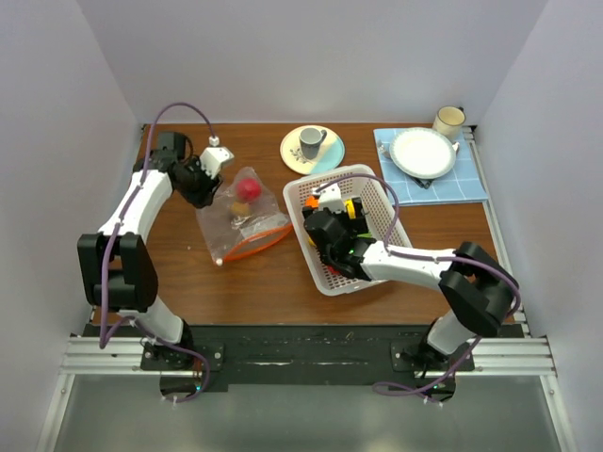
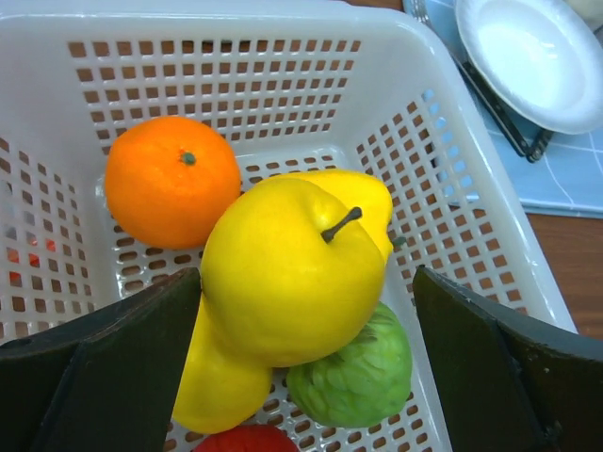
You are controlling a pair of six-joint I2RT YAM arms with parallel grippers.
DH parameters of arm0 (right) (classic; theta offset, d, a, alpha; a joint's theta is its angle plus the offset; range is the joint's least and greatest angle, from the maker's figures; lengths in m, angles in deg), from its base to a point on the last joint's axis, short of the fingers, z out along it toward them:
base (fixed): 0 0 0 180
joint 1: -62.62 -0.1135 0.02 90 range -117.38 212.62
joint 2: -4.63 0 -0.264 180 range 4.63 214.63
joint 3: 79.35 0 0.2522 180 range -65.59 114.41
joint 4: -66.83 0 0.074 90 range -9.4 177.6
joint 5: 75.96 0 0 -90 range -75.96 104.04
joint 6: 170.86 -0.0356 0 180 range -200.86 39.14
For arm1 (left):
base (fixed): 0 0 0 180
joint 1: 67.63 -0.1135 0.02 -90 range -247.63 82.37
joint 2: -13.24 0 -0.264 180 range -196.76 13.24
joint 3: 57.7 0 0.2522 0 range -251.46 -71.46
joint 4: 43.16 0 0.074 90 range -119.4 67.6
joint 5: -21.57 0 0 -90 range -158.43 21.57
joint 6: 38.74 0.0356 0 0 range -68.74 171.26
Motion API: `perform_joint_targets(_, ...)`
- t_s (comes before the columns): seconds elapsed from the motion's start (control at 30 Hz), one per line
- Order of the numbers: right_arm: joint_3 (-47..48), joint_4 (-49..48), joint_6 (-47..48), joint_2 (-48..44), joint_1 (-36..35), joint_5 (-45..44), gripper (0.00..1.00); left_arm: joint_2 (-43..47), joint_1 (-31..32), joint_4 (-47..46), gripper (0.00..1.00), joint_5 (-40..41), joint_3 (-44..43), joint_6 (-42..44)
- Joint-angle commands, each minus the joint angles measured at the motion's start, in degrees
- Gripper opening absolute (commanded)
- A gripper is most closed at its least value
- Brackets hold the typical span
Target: Open the zip-top bag and remove the fake food
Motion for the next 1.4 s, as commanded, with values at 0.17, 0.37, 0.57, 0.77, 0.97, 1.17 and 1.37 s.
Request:
perform_joint_targets(0.17, 2.46, -3.76, 1.07, -8.71, -1.54, 3.05, 0.99, -4.96, -0.12, -1.24, 1.00, -3.58, -9.73, -4.50)
perform_joint_targets(0.37, 3.94, -9.04, 7.22, -6.44, -10.59, 6.59, 0.95, -14.78, -0.12, -8.63, 1.00, -2.17, -15.33, -9.24)
perform_joint_targets(0.57, 4.12, -10.19, 5.83, -1.61, -15.96, 8.00, 0.76, -20.25, 1.37, -15.40, 0.93, -2.26, -19.57, -11.63)
perform_joint_targets(0.77, 4.65, -10.27, 4.24, 0.95, -16.58, 10.28, 0.77, -24.03, 2.08, -12.52, 0.74, -4.80, -21.16, -9.00)
perform_joint_targets(0.97, 8.95, -11.77, 5.38, 7.10, -16.57, 12.30, 0.86, -24.57, 2.08, -11.45, 0.88, -4.72, -14.40, -5.92)
perform_joint_targets(1.17, 12.90, -11.94, 5.47, 13.60, -16.57, 14.42, 0.89, -23.42, 2.08, -13.47, 0.99, -4.28, -9.64, -4.77)
perform_joint_targets(1.37, 16.08, -12.21, 4.16, 18.97, -14.12, 15.03, 0.89, -24.13, 2.08, -14.53, 0.22, -4.46, -6.93, -5.74)
